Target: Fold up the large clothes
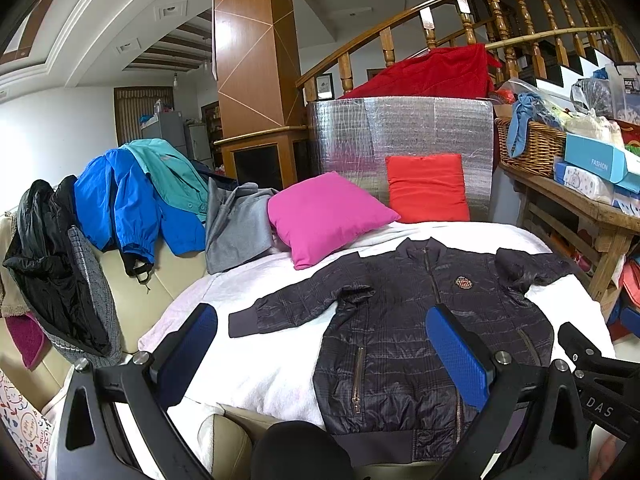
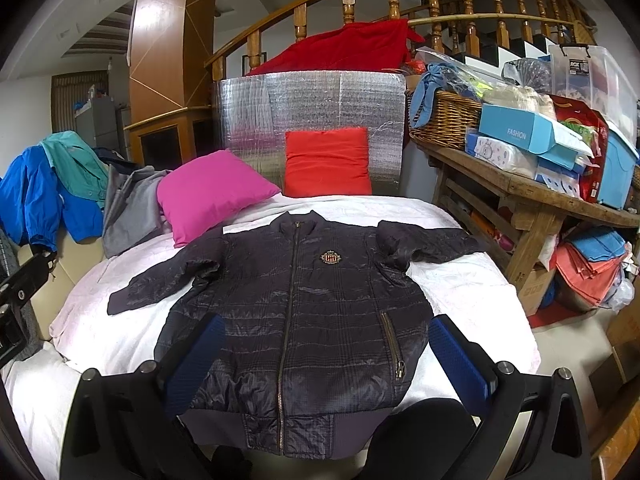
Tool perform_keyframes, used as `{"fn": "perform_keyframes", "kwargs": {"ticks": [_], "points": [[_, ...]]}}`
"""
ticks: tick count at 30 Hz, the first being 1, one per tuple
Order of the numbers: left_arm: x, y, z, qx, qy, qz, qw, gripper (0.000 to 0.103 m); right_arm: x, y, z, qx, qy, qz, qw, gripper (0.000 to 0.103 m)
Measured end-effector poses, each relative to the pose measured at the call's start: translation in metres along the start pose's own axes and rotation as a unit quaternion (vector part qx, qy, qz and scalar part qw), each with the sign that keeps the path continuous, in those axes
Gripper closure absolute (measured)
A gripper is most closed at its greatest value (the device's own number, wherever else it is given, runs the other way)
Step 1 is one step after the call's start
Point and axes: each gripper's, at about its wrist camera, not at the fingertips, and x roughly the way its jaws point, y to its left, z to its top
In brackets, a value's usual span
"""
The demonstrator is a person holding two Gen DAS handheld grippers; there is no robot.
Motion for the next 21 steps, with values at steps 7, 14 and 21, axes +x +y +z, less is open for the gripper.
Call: {"fn": "perform_keyframes", "kwargs": {"ticks": [7,14,21], "points": [[-0.0002,0.0000,-0.0008,-0.001,0.000,-0.001,1.0000,0.000,-0.0002,-0.0004,-0.0001,0.001,0.002,0.001,1.000,0.000],[0.0003,0.0001,-0.0020,0.000,0.002,-0.001,1.0000,0.000,0.0000,-0.0005,-0.0004,0.002,0.002,0.002,1.000,0.000],[0.0005,0.0010,-0.0027,-0.001,0.003,-0.001,1.0000,0.000,0.0001,-0.0006,-0.0009,0.003,0.002,0.002,1.000,0.000]]}}
